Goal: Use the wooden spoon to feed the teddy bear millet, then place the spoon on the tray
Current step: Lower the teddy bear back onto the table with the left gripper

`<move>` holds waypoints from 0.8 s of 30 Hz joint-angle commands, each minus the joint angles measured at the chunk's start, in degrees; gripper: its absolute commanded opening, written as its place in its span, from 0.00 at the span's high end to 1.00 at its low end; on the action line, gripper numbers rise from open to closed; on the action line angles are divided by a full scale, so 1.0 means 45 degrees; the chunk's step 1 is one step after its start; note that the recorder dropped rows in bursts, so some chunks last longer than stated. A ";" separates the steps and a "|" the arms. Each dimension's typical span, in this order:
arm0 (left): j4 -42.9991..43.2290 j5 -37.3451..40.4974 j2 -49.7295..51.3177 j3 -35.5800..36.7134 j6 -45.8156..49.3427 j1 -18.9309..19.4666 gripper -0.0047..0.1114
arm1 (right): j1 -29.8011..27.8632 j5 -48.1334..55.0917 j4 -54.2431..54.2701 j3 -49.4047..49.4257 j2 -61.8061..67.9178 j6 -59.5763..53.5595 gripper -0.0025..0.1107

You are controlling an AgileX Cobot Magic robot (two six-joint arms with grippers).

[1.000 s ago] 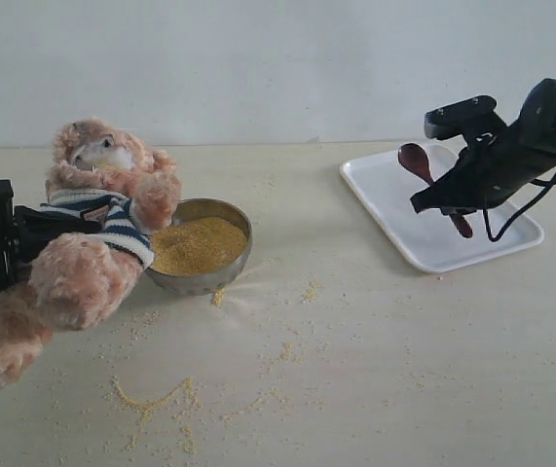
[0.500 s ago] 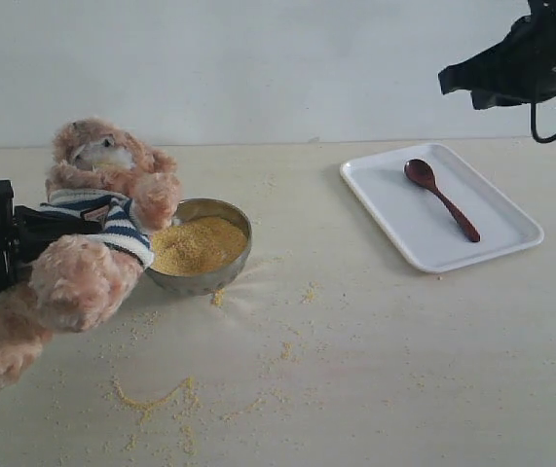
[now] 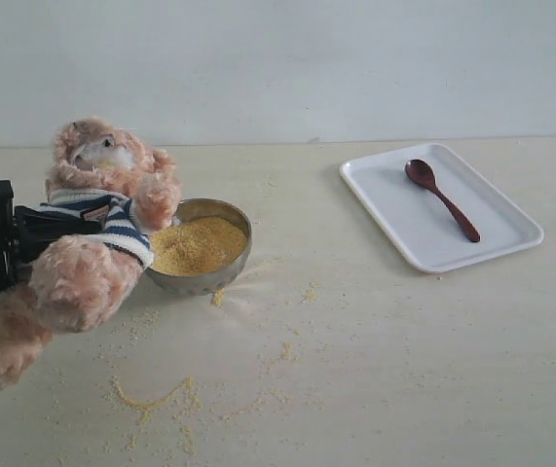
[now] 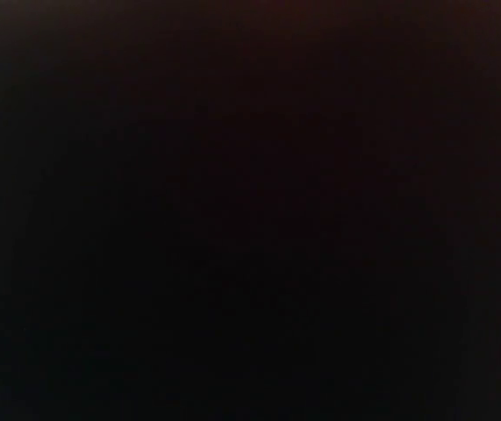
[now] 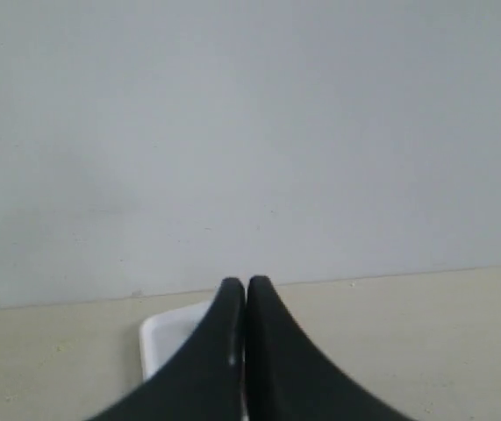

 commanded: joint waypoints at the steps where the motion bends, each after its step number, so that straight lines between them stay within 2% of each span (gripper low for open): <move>1: -0.0144 0.0391 -0.0131 -0.0049 0.0107 0.0038 0.92 | -0.0031 0.2502 -0.0032 0.0126 -0.1794 0.0015 0.98; 2: -0.0144 0.0391 -0.0131 -0.0049 0.0107 0.0038 0.92 | -0.0031 0.3533 -0.0326 0.0161 -0.1797 -0.0025 0.98; 5: -0.0144 0.0391 -0.0131 -0.0049 0.0107 0.0038 0.92 | -0.0031 0.3435 -0.0548 0.1287 -0.1771 0.0000 0.98; 6: -0.0144 0.0391 -0.0131 -0.0049 0.0107 0.0038 0.92 | -0.0031 0.4023 -0.0550 0.1287 -0.1771 0.0090 0.98; 10: -0.0144 0.0391 -0.0131 -0.0049 0.0352 0.0038 0.92 | -0.0031 0.3631 -0.1552 0.1287 -0.1771 -0.0051 0.98; 17: -0.0144 0.0391 -0.0131 -0.0252 0.0052 0.0245 0.92 | -0.0031 0.3838 -0.1472 0.1287 -0.1771 0.0309 0.98; 18: -0.0144 0.0391 -0.0131 -0.0565 0.0602 0.0740 0.92 | -0.0031 0.3838 -0.1472 0.1287 -0.1771 0.0309 0.98; 19: -0.0144 0.0391 -0.0131 -0.0607 0.2172 0.1070 0.92 | -0.0031 0.3838 -0.1472 0.1287 -0.1771 0.0309 0.98; 22: -0.0144 0.0391 -0.0131 -0.0607 0.4352 0.1093 0.92 | -0.0031 0.3838 -0.1472 0.1287 -0.1771 0.0309 0.98; 24: -0.0144 -0.0196 -0.0131 -0.0607 0.4541 0.1093 0.92 | -0.0031 0.3838 -0.1472 0.1287 -0.1771 0.0309 0.98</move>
